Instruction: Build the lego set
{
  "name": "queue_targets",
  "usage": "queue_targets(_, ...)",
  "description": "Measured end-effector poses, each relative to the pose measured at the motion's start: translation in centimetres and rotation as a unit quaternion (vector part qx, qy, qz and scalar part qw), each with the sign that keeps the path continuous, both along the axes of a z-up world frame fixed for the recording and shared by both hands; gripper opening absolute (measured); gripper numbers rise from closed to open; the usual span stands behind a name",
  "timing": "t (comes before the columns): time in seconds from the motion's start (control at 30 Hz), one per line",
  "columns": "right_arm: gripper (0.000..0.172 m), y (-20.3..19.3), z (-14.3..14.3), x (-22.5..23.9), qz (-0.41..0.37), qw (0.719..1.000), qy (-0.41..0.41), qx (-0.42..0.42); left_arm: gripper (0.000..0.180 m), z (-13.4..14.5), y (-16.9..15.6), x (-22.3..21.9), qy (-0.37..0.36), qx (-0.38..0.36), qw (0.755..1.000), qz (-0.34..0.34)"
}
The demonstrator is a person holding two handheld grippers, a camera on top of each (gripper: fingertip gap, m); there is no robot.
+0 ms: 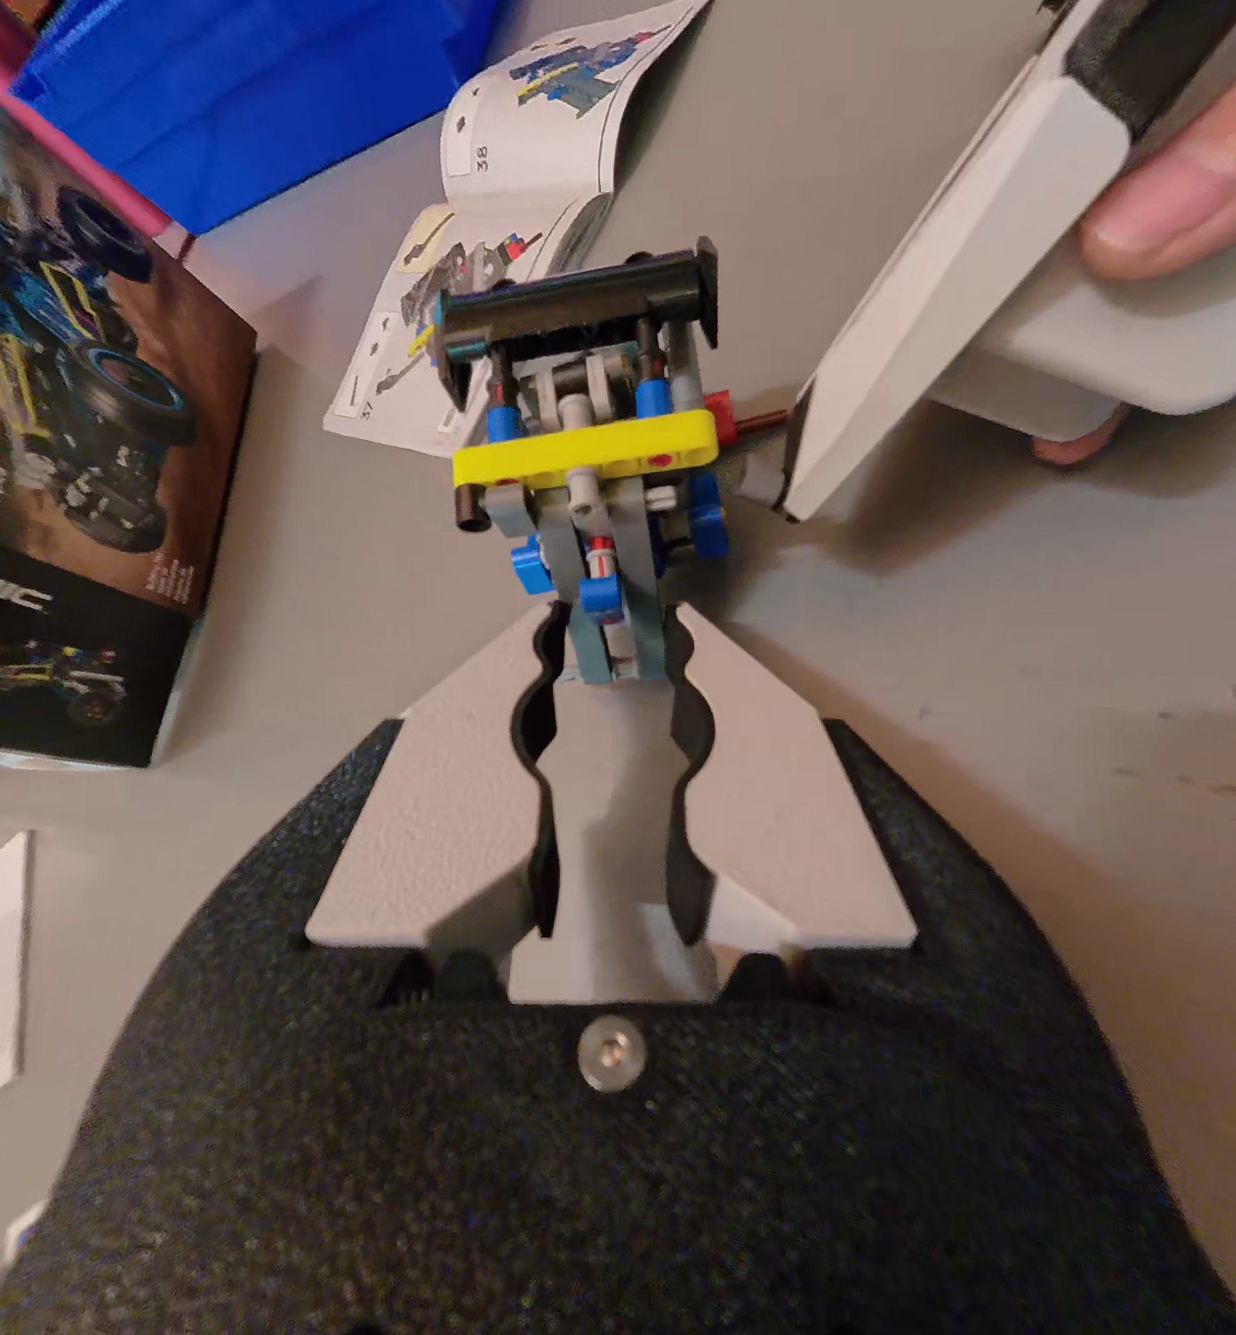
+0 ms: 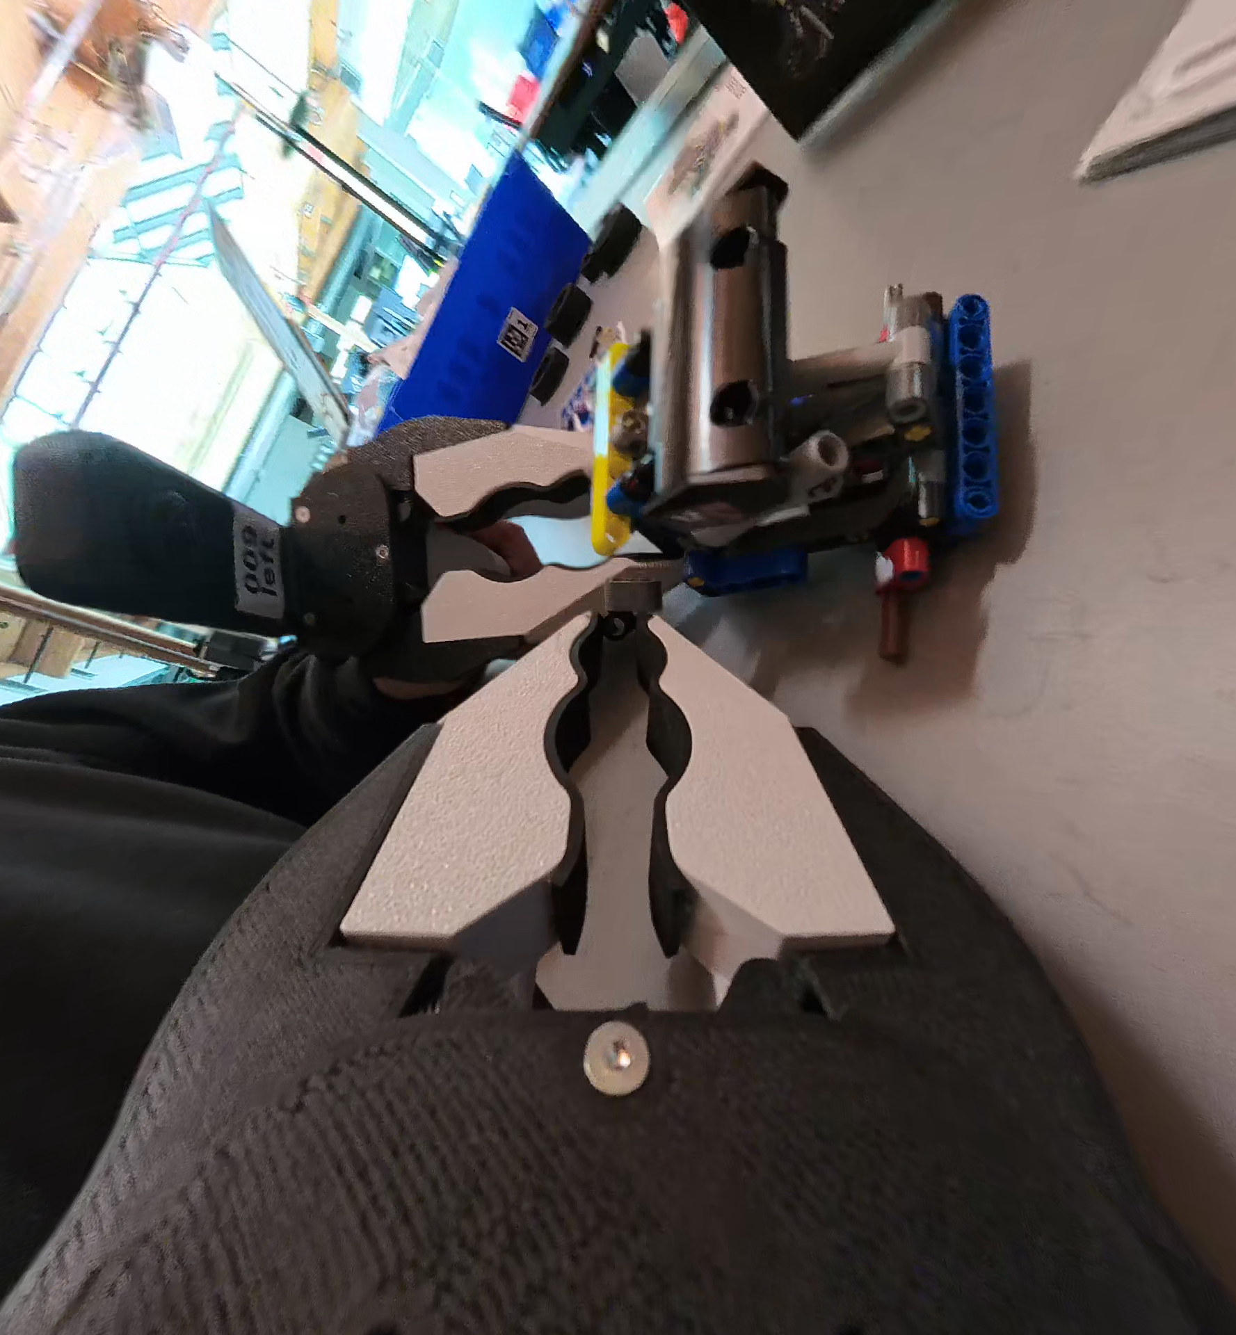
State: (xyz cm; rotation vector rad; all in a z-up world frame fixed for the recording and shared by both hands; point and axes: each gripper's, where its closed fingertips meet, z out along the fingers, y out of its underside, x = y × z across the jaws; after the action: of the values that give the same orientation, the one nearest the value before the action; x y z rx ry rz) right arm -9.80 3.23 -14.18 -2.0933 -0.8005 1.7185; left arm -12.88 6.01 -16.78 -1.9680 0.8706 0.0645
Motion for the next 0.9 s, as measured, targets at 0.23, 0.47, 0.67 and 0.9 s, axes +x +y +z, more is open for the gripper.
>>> queue_targets(0.23, 0.007, 0.6, -3.4, 2.0, 0.048, 0.948, -0.222, 0.224, 0.024, -0.3, 0.1, -0.3, -0.006, -0.016, 1.000, 0.001)
queue_targets(0.47, 0.021, -0.2, -4.0, 2.0, 0.128, 0.862, -0.297, 0.390, 0.024, -0.4, 0.1, -0.3, -0.013, -0.023, 1.000, -0.001)
queue_targets(0.67, 0.021, 0.4, -3.8, 1.8, 0.127, 0.832, -0.293, 0.454, 0.024, -0.4, 0.1, -0.3, -0.022, -0.029, 0.999, -0.001)
queue_targets(0.9, 0.006, 0.4, -4.0, 1.7, 0.110, 0.813, -0.305, 0.484, 0.024, 0.1, 0.0, -0.4, -0.023, -0.012, 1.000, 0.001)
